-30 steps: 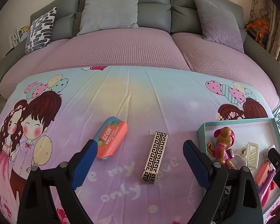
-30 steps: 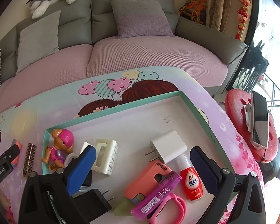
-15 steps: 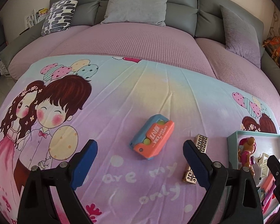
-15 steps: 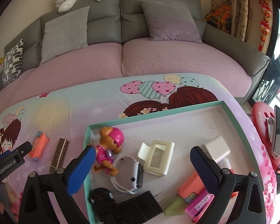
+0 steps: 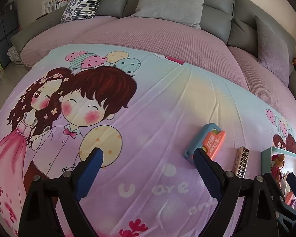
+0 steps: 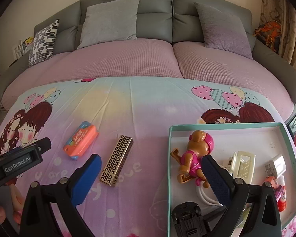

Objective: Organize rigid objects
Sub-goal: 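Withdraw both open tools from the tray back to the remaining boxes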

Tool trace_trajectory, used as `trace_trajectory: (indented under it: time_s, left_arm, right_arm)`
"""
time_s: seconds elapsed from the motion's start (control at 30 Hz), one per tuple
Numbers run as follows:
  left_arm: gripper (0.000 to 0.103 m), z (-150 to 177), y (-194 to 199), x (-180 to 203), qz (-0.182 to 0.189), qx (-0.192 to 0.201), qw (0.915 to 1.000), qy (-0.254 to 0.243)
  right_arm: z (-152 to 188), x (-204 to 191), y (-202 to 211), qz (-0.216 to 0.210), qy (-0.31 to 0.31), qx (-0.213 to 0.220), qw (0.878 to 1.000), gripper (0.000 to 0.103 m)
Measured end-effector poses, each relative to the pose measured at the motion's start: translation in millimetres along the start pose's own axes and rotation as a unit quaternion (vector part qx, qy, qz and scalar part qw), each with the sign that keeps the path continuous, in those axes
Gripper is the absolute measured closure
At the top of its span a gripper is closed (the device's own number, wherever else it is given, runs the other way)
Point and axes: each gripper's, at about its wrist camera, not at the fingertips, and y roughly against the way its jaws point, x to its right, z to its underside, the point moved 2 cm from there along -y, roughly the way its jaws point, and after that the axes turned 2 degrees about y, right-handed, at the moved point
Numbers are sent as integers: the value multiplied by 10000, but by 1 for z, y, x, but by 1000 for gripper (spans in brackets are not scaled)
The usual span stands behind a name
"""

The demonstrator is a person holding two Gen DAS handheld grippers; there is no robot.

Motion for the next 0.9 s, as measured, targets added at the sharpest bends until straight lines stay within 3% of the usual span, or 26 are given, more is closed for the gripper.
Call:
trace_trajectory:
  time_s: [0.2,0.5,0.73,0.8,0.9]
  left_arm:
    - [10,-1,-6,-20,-99,-57,9997,227]
    - [10,-2,-14,-22,-139,-121,9997,187]
    - [10,-2,-18,-14,-95,-181,9998,75]
    - [10,-2,-18,-11,-86,-183,9998,38]
    - [10,-2,-21,-7,-76,-210,9997,-23]
  right_arm:
    - [2,-13,-5,-92,-9,-25,10000,1]
    - [4,-18,-16,-158,-139,-73,9998,1]
    - [4,-24,-19,-255,-102,-54,9996,9]
    - [5,-24,-21,-303,-131,-74,9994,19]
    - [7,-23,-27,-344,-182,-139,9991,20]
